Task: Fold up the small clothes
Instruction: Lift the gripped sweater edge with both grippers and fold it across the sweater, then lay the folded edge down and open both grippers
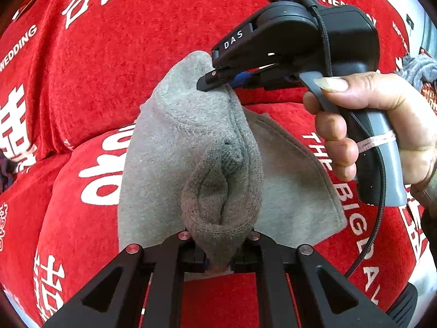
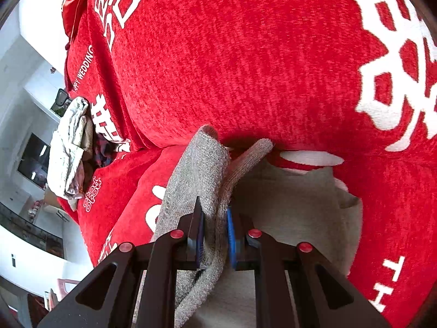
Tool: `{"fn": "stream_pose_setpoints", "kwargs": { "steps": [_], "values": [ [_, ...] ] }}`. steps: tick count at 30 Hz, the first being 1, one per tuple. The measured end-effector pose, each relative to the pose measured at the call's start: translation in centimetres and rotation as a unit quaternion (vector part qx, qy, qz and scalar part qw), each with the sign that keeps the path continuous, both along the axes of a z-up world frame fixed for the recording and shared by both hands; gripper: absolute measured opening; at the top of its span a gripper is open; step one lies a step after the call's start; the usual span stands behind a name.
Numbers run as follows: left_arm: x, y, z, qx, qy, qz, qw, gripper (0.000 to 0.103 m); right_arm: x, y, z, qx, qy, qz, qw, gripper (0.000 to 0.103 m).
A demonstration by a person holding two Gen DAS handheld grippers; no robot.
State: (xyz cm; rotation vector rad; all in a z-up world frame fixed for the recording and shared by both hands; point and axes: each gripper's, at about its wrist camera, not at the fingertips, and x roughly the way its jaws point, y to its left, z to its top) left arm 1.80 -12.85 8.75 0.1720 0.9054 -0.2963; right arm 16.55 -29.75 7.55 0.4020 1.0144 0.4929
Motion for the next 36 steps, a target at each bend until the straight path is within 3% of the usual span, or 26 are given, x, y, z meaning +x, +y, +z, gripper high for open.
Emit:
{"fn": "stream_pose_setpoints", "kwargs": {
  "steps": [19,36],
  "values": [
    [-0.6,-7.8,-0.4,0.034,0.003,-0.057,0.9978,0.011,-1.1,-7.0,-1.8,0.019,-0.003,-0.012,1.0,0.016],
    [-0.5,-12.0,-3.3,0.092,-0.002,-0.076,0.9928,0.011,-1.6,-11.1,-7.6,0.039,0.035,-0.057,0.997,0.016]
  ]
}}
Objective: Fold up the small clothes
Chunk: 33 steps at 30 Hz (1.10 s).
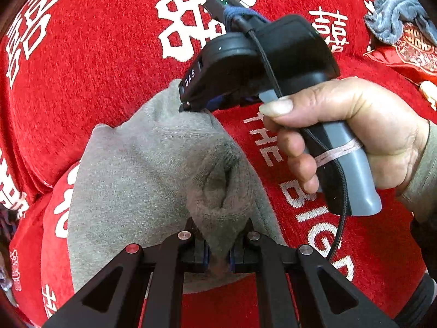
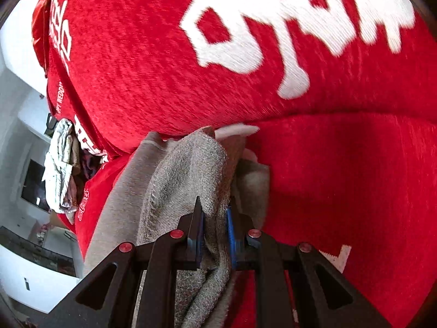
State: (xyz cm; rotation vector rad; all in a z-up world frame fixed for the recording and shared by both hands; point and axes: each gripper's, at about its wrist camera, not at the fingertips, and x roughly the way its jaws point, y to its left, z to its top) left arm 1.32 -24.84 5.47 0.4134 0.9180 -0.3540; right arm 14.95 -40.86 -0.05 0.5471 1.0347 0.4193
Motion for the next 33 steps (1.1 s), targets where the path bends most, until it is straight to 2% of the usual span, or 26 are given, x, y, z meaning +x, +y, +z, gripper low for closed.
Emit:
{"fn": "stream_pose_setpoints", "kwargs": {
  "steps": [5,7,8,9,11,12,14,16,17,19,21,22,24,26,27,30,33],
  "values": [
    [-0.3,0.2,0.3,-0.006,0.007,0.004,0.9999,0.012,-0.3,0.0,-0.3,-0.011,0.001,-0.009,1.0,0.017],
    [-0.3,1.1,1.4,-0.036,0.024,-0.004,0.999,0.044,-0.5,-0.1,0.4,-0.008,0.006,-0.015,1.0,0.022],
    [-0.3,1.4,1.7,-0.048,0.028,-0.005,0.9985,0.083,-0.6,-0.2,0.8,-0.01,0.007,-0.02,1.0,0.022],
    [-0.8,2.1,2.7,-0.064,0.014,0.0,0.9979,0.098,-0.8,-0.2,1.3,-0.014,0.006,-0.022,1.0,0.022],
    [-1.8,3.3,4.3,-0.085,-0.014,-0.002,0.9963,0.098,-1.9,-0.4,3.0,-0.024,-0.014,-0.027,0.999,0.022],
    [-2.2,4.1,5.0,-0.095,-0.012,-0.011,0.9954,0.098,-2.2,-0.2,3.7,-0.028,-0.021,-0.029,0.999,0.024],
    [-2.4,5.7,6.1,-0.108,-0.02,-0.013,0.9939,0.098,-3.6,0.3,5.6,-0.031,-0.047,-0.028,0.998,0.038],
    [-1.2,7.8,6.8,-0.113,-0.035,0.018,0.9928,0.098,-4.6,1.2,7.1,-0.029,-0.072,-0.02,0.997,0.063],
    [-0.3,8.8,6.9,-0.121,-0.029,0.037,0.9915,0.098,-5.3,2.0,7.8,-0.023,-0.087,-0.011,0.996,0.064],
    [2.2,11.7,6.7,-0.162,-0.01,0.088,0.9829,0.098,-5.9,3.5,8.2,-0.001,-0.098,0.012,0.995,0.064],
    [4.2,14.1,5.6,-0.175,0.006,0.138,0.9747,0.098,-6.3,4.7,7.7,0.025,-0.087,0.031,0.995,0.064],
    [5.3,14.9,4.4,-0.171,0.023,0.161,0.9717,0.098,-6.4,5.4,6.8,0.037,-0.07,0.043,0.996,0.064],
    [6.6,15.5,1.8,-0.144,0.053,0.181,0.9715,0.098,-6.6,6.4,5.4,0.02,-0.049,0.046,0.998,0.061],
    [6.6,15.5,-0.2,-0.133,0.076,0.176,0.9724,0.099,-6.6,6.4,3.4,-0.034,-0.025,0.025,0.999,0.043],
    [6.3,15.7,-0.8,-0.137,0.076,0.176,0.9719,0.101,-6.8,6.2,3.1,-0.036,-0.025,0.019,0.999,0.035],
    [5.8,16.3,-0.6,-0.154,0.078,0.179,0.9685,0.101,-8.0,5.6,3.7,-0.024,-0.028,0.002,0.999,0.035],
    [5.1,16.6,1.0,-0.166,0.056,0.173,0.9692,0.101,-10.3,6.1,6.0,-0.047,-0.06,-0.007,0.997,0.04]
  ]
}}
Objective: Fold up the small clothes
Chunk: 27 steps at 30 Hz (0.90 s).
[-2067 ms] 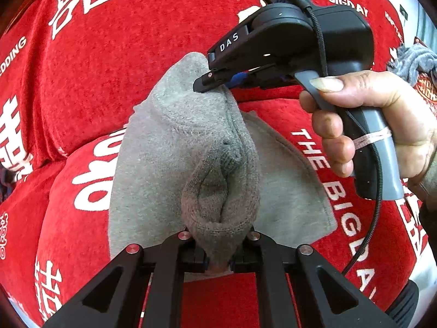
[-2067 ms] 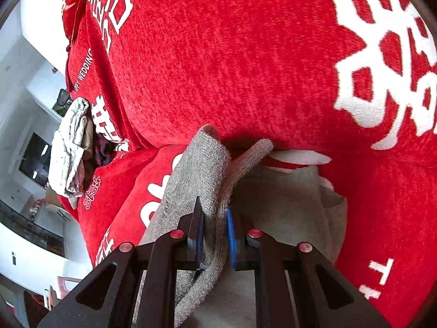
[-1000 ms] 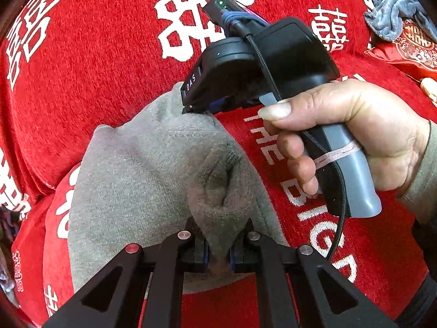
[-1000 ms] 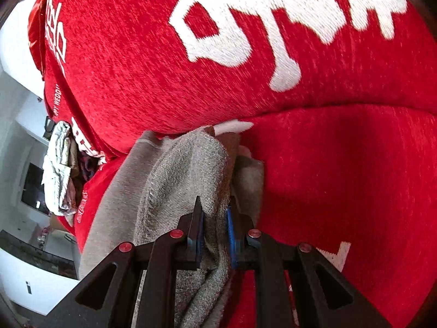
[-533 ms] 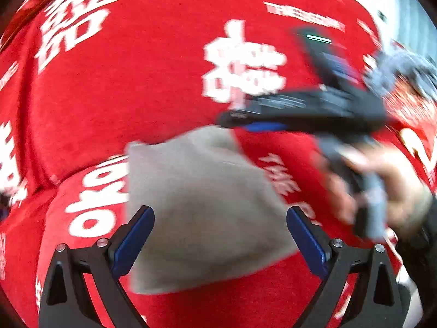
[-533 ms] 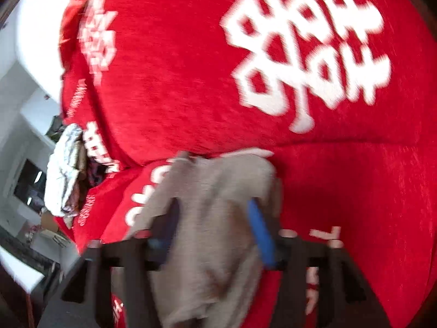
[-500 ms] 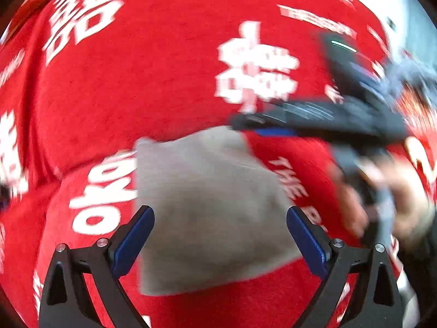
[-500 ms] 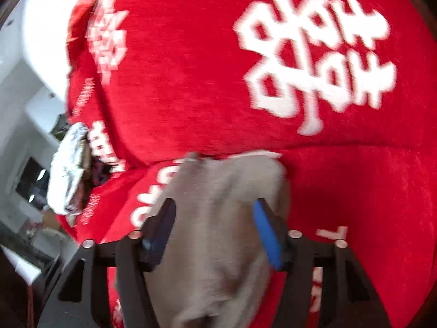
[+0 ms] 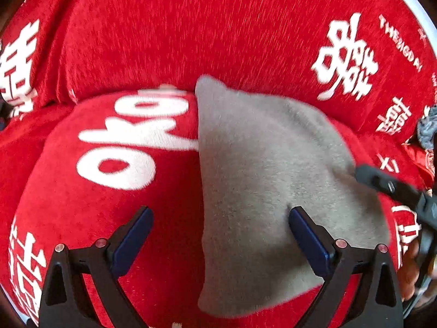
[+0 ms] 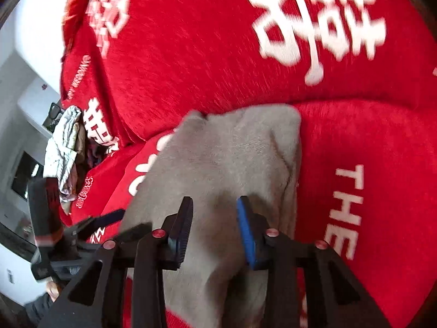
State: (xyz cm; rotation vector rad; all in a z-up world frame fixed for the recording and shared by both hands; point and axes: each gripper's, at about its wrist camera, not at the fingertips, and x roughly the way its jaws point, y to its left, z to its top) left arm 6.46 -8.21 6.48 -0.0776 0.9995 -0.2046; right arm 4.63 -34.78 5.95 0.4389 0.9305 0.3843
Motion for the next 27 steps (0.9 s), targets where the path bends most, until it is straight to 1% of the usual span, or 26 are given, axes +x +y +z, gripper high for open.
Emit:
{"fn": "stream_pose_setpoints", "kwargs": {
  "steps": [1,2,4,5,6,7,8,9,10,11,12,13,15,17,18,20,22,24,27],
  "values": [
    [-0.3,0.1,0.3,-0.001,-0.009,-0.001,1.0,0.101,-1.4,0.5,1.0,-0.003,-0.02,0.011,1.0,0.042],
    [-0.7,0.2,0.6,-0.001,-0.014,-0.004,0.9999,0.101,-2.2,0.8,1.5,-0.005,-0.03,0.018,0.999,0.043],
    [-1.3,0.3,0.4,0.009,-0.019,-0.008,0.9997,0.101,-4.6,1.7,2.3,-0.008,-0.055,0.033,0.998,0.053],
    [-1.3,0.4,0.1,0.016,-0.017,-0.009,0.9997,0.101,-5.4,2.1,2.4,-0.013,-0.06,0.04,0.997,0.055],
    [-1.2,0.4,-0.5,0.03,-0.011,-0.007,0.9995,0.101,-5.7,2.6,2.2,-0.022,-0.06,0.041,0.997,0.056],
    [-1.1,0.4,-1.0,0.039,-0.004,-0.005,0.9992,0.101,-6.0,3.0,1.6,-0.046,-0.053,0.036,0.997,0.056],
    [-1.2,0.5,-1.6,0.04,0.001,-0.007,0.9992,0.101,-6.1,3.0,0.8,-0.062,-0.04,0.027,0.997,0.056],
    [-1.3,0.6,-2.1,0.041,0.001,-0.01,0.9991,0.101,-6.1,2.7,-0.6,-0.065,-0.015,0.016,0.998,0.053],
    [-1.5,0.7,-2.7,0.044,0.003,-0.013,0.9989,0.102,-6.1,2.2,-1.5,-0.062,-0.001,0.008,0.998,0.048],
    [-1.6,0.7,-3.1,0.046,0.007,-0.015,0.9988,0.102,-6.3,1.7,-2.2,-0.057,0.002,0.002,0.998,0.046],
    [-1.8,0.8,-3.5,0.046,0.008,-0.016,0.9988,0.102,-6.7,1.2,-2.6,-0.054,-0.007,-0.005,0.999,0.045],
    [-2.0,0.9,-3.5,0.047,0.006,-0.017,0.9987,0.102,-7.1,1.3,-2.6,-0.055,-0.014,-0.008,0.998,0.045],
    [-2.4,1.0,-2.8,0.046,-0.001,-0.018,0.9988,0.102,-7.0,1.7,-2.3,-0.068,-0.013,-0.009,0.998,0.046],
    [-2.5,1.1,-1.5,0.036,-0.019,-0.021,0.9989,0.102,-7.0,1.8,-1.2,-0.077,-0.014,-0.009,0.997,0.049],
    [-2.3,1.1,-0.7,0.032,-0.034,-0.02,0.9987,0.102,-7.0,1.8,-0.6,-0.075,-0.022,-0.011,0.997,0.053],
    [-1.2,1.1,0.1,0.032,-0.046,-0.012,0.9983,0.102,-6.5,2.1,1.0,-0.068,-0.05,-0.008,0.996,0.058],
    [0.6,0.8,0.1,0.034,-0.039,-0.008,0.9986,0.102,-4.6,2.2,2.0,-0.075,-0.059,-0.006,0.995,0.062],
    [2.3,0.1,-0.4,0.047,-0.028,-0.011,0.9984,0.102,-2.5,2.1,1.9,-0.072,-0.043,-0.003,0.996,0.062],
    [4.7,-1.5,-1.4,0.074,-0.007,-0.027,0.9968,0.102,2.1,2.1,0.0,-0.067,0.015,0.001,0.998,0.061]
  ]
}}
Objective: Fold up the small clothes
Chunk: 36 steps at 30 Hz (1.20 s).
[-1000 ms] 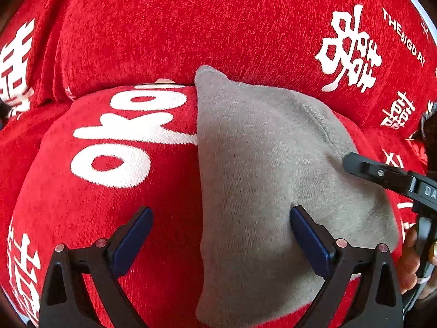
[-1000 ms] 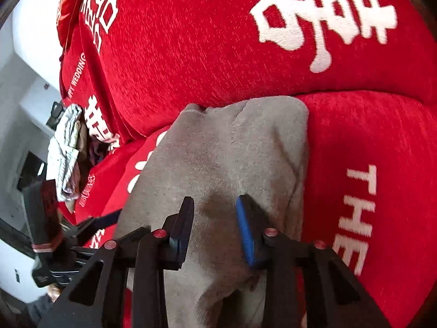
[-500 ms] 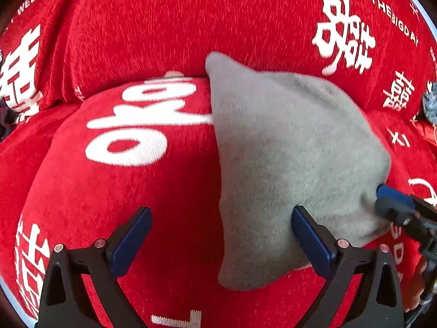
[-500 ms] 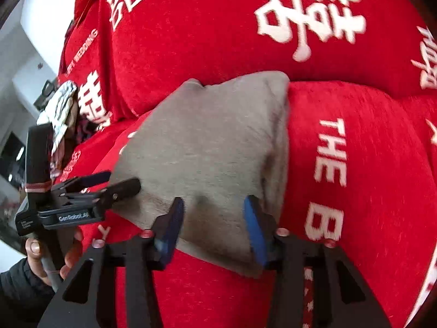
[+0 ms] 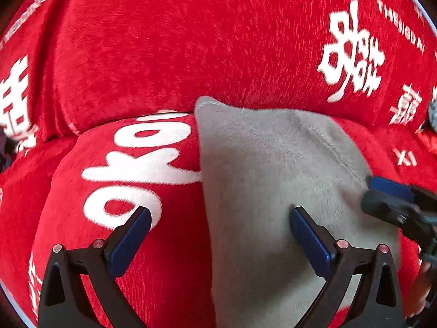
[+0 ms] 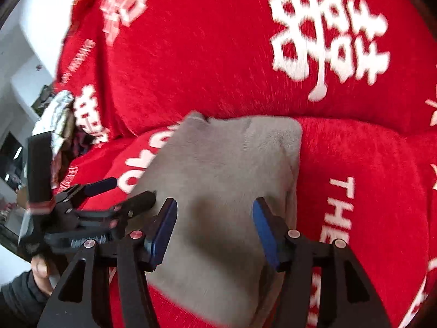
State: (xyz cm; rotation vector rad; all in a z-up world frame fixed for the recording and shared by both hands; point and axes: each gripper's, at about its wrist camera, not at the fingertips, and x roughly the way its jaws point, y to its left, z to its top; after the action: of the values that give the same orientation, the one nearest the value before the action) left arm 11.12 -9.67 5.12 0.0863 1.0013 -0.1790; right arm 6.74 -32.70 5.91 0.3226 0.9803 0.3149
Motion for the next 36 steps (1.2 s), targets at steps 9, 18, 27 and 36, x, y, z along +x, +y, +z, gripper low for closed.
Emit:
{"fn": "stream_pose_setpoints", "kwargs": {
  "steps": [9,18,27,36],
  "values": [
    [3.9,-1.5,-1.7,-0.004,0.055,-0.042,0.9976,0.102,7.9,-0.7,-3.5,-0.009,0.078,0.005,0.997,0.061],
    [4.0,0.5,-0.4,-0.04,0.058,-0.05,0.9963,0.102,7.0,-4.5,-1.9,-0.037,0.04,-0.1,0.994,0.067],
    [4.0,3.4,-2.7,-0.173,0.151,-0.054,0.9717,0.102,0.5,-7.3,-2.5,0.087,0.055,-0.112,0.988,0.079],
    [2.8,-0.4,-3.1,-0.164,0.144,-0.072,0.9731,0.074,1.1,-2.5,-6.0,0.11,0.088,-0.056,0.988,0.069]
  ]
}}
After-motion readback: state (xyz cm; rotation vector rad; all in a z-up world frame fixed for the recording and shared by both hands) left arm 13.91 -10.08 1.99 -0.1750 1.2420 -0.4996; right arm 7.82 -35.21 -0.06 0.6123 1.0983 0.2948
